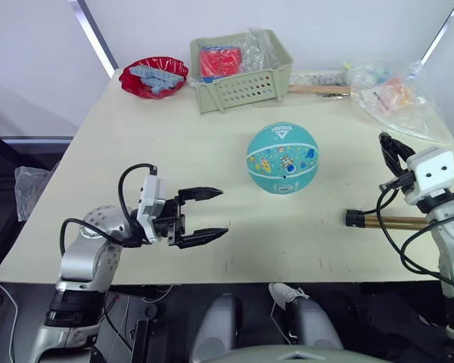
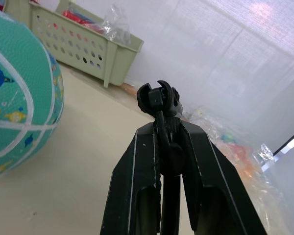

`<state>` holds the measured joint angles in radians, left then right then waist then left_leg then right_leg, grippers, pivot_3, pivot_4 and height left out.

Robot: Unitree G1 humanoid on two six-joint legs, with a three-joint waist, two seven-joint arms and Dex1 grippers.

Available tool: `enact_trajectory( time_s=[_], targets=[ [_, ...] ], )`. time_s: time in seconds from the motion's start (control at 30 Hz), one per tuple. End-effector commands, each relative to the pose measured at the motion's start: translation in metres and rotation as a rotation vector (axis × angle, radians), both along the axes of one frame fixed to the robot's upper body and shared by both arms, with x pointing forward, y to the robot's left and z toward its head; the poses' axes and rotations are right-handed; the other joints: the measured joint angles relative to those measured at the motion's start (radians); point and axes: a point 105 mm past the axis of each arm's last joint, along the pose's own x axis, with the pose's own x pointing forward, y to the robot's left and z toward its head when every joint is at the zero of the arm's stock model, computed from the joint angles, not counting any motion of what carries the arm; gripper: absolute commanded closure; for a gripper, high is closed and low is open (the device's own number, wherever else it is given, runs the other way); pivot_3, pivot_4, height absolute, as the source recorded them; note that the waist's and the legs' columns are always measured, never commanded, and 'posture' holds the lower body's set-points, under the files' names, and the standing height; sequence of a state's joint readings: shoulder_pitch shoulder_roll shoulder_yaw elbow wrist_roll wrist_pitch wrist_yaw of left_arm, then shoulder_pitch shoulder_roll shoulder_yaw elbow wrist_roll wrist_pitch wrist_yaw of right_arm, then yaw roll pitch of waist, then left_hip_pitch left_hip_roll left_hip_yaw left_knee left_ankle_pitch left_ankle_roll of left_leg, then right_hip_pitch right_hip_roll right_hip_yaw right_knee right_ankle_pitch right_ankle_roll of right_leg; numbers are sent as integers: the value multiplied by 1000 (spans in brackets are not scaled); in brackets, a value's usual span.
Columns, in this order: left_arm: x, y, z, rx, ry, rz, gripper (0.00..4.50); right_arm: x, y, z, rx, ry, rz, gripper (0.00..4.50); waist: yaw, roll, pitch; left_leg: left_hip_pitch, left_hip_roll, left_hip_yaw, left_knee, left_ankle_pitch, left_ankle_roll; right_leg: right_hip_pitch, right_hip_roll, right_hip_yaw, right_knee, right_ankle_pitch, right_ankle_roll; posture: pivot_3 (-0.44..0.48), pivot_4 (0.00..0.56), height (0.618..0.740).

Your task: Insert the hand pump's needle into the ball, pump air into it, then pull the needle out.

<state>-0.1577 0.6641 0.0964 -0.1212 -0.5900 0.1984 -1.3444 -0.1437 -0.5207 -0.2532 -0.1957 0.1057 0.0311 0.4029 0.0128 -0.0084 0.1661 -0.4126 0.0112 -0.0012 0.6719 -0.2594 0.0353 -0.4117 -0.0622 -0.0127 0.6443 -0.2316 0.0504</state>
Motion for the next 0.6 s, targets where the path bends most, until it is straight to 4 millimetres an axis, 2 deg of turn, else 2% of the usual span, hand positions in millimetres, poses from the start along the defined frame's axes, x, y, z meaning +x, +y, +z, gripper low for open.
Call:
enact_trajectory(
  time_s=[0.03,0.13,0.37,0.6],
  targets=[
    [1,8,6,-3,-46,26,0,2,-14,16,89,-60,-69,4428,-1,0,0,0,0,0,0,0,0,0,0,0,0,0,0,0,150,738],
    [1,12,3,3,-48,43,0,7,-25,18,222,-74,-143,4428,-3,0,0,0,0,0,0,0,0,0,0,0,1,0,0,0,150,738],
    [-1,11,1,-3,-54,47,0,14,-42,19,376,-79,-247,4428,-3,0,0,0,0,1,0,0,0,0,0,1,2,0,0,0,150,738],
    [-2,11,0,-1,-54,51,0,22,-38,30,442,-99,-215,4428,-5,1,0,1,0,1,0,0,0,-1,0,1,2,0,0,0,150,738]
  ],
)
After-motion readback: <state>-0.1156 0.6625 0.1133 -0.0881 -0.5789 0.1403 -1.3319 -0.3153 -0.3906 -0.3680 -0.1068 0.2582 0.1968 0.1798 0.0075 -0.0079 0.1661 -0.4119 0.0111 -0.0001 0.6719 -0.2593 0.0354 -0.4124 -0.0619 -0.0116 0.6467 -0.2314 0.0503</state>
